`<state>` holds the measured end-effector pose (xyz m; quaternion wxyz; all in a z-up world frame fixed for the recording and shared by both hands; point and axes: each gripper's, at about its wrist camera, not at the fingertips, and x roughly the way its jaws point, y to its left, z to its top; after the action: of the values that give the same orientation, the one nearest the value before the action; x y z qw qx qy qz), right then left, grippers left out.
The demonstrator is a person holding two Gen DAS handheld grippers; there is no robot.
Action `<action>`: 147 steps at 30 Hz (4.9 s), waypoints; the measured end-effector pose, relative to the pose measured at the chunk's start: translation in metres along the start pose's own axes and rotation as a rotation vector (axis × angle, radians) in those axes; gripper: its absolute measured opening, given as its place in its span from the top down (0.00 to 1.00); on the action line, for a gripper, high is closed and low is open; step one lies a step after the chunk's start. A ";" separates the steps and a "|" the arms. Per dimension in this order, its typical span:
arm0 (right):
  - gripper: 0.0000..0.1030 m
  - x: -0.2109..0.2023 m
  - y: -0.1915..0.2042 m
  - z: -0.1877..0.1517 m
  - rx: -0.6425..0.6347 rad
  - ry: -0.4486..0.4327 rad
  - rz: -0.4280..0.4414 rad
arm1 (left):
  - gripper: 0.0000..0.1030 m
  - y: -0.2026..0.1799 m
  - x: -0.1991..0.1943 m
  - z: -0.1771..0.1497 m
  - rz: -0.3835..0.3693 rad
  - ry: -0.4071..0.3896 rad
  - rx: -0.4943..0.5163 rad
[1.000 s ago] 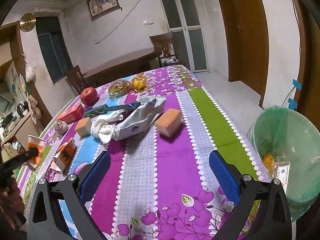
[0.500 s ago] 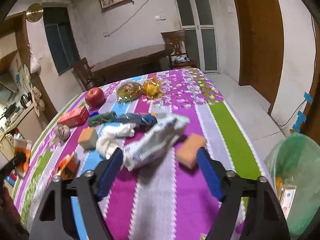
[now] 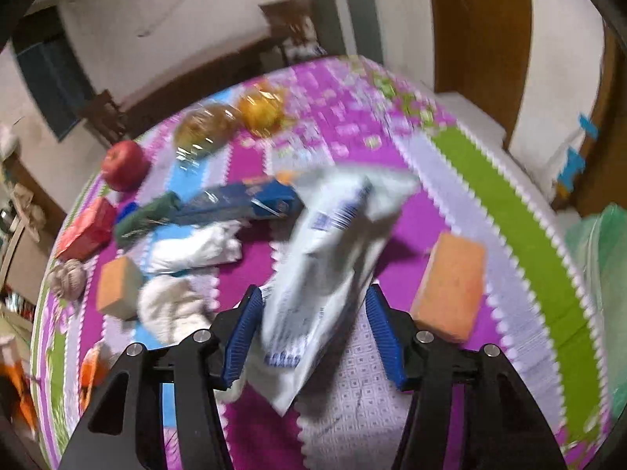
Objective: Collect trash
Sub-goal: 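Grasp the white plastic bag with the right gripper while the left gripper grasps the orange paper cup, then carry the white plastic bag and orange paper cup over the trash bin, then open both grippers to drop the cup and bag into the bin, then move both grippers back over the tablecloth toward the remaining items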
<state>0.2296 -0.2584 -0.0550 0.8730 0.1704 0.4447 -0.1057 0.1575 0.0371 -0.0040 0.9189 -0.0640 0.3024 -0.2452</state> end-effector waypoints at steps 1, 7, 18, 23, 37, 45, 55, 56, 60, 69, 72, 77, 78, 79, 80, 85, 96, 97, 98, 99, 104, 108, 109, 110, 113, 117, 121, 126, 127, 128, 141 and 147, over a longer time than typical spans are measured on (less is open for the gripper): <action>0.54 0.000 0.000 0.000 0.000 -0.023 -0.008 | 0.80 -0.001 0.002 0.000 0.007 0.000 0.012; 0.73 -0.017 -0.002 -0.003 0.007 -0.082 0.036 | 0.79 -0.002 0.010 -0.002 -0.009 0.021 0.024; 0.74 -0.103 0.014 -0.038 -0.104 -0.225 0.144 | 0.79 -0.021 0.016 0.001 0.003 0.049 0.052; 0.74 -0.129 0.017 -0.054 -0.162 -0.212 0.236 | 0.79 -0.035 0.018 0.002 0.068 0.051 0.048; 0.74 -0.230 -0.062 -0.059 -0.205 -0.387 0.210 | 0.79 -0.130 0.031 0.019 0.129 0.025 0.199; 0.74 -0.279 -0.144 -0.056 -0.144 -0.458 0.107 | 0.79 -0.204 0.056 0.025 0.062 0.042 0.311; 0.74 -0.314 -0.259 -0.061 -0.053 -0.460 -0.071 | 0.79 -0.302 0.097 0.021 -0.059 0.064 0.458; 0.74 -0.317 -0.272 -0.061 -0.039 -0.454 -0.094 | 0.79 -0.312 0.102 0.020 -0.071 0.068 0.467; 0.74 -0.321 -0.316 -0.061 0.012 -0.416 -0.160 | 0.79 -0.347 0.123 0.015 -0.123 0.095 0.518; 0.74 -0.315 -0.386 -0.060 0.102 -0.320 -0.288 | 0.79 -0.400 0.165 0.004 -0.215 0.169 0.595; 0.74 -0.310 -0.396 -0.060 0.135 -0.288 -0.307 | 0.79 -0.415 0.178 -0.004 -0.233 0.200 0.626; 0.74 -0.296 -0.392 -0.059 0.177 -0.227 -0.324 | 0.79 -0.434 0.191 -0.011 -0.295 0.253 0.678; 0.74 -0.294 -0.396 -0.059 0.185 -0.215 -0.327 | 0.79 -0.437 0.194 -0.011 -0.322 0.274 0.687; 0.74 -0.291 -0.398 -0.059 0.192 -0.202 -0.327 | 0.79 -0.440 0.197 -0.013 -0.341 0.291 0.693; 0.74 -0.283 -0.393 -0.055 0.197 -0.192 -0.327 | 0.79 -0.442 0.200 -0.013 -0.361 0.311 0.700; 0.74 -0.266 -0.392 -0.054 0.205 -0.146 -0.318 | 0.79 -0.447 0.213 -0.015 -0.453 0.381 0.742; 0.74 -0.222 -0.390 -0.054 0.221 -0.041 -0.276 | 0.78 -0.450 0.228 -0.021 -0.457 0.422 0.748; 0.74 -0.219 -0.389 -0.053 0.221 -0.035 -0.272 | 0.78 -0.452 0.230 -0.022 -0.454 0.424 0.749; 0.74 -0.217 -0.388 -0.052 0.222 -0.033 -0.269 | 0.78 -0.454 0.231 -0.021 -0.453 0.425 0.749; 0.74 -0.214 -0.388 -0.051 0.224 -0.031 -0.264 | 0.78 -0.456 0.233 -0.021 -0.451 0.425 0.751; 0.63 -0.202 -0.388 -0.046 0.236 -0.023 -0.226 | 0.57 -0.457 0.233 -0.020 -0.408 0.394 0.760; 0.63 -0.192 -0.387 -0.047 0.249 -0.009 -0.218 | 0.46 -0.450 0.234 -0.017 -0.388 0.389 0.730; 0.63 -0.190 -0.386 -0.048 0.248 -0.009 -0.217 | 0.46 -0.448 0.233 -0.017 -0.377 0.383 0.726; 0.63 -0.189 -0.385 -0.049 0.247 -0.008 -0.218 | 0.46 -0.445 0.233 -0.017 -0.371 0.380 0.723; 0.63 -0.187 -0.383 -0.051 0.249 -0.011 -0.214 | 0.46 -0.439 0.231 -0.016 -0.371 0.377 0.703; 0.62 -0.187 -0.383 -0.053 0.256 -0.029 -0.198 | 0.46 -0.438 0.227 -0.016 -0.364 0.366 0.700; 0.33 -0.192 -0.381 -0.051 0.253 -0.075 -0.214 | 0.46 -0.437 0.225 -0.015 -0.352 0.356 0.698; 0.33 -0.197 -0.377 -0.050 0.235 -0.089 -0.221 | 0.46 -0.434 0.222 -0.015 -0.355 0.358 0.692; 0.33 -0.197 -0.376 -0.051 0.231 -0.088 -0.224 | 0.46 -0.434 0.220 -0.016 -0.359 0.358 0.694; 0.33 -0.198 -0.376 -0.052 0.229 -0.089 -0.228 | 0.46 -0.434 0.219 -0.017 -0.358 0.356 0.696; 0.30 -0.218 -0.335 -0.073 0.148 -0.257 -0.350 | 0.40 -0.387 0.197 -0.021 -0.232 0.272 0.581; 0.09 -0.224 -0.296 -0.089 0.125 -0.432 -0.372 | 0.33 -0.344 0.171 -0.018 -0.135 0.193 0.503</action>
<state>-0.0667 -0.4885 0.0180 0.9008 0.1131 0.2649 -0.3248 0.1241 -0.3461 -0.0166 0.8544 0.1696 0.3132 -0.3784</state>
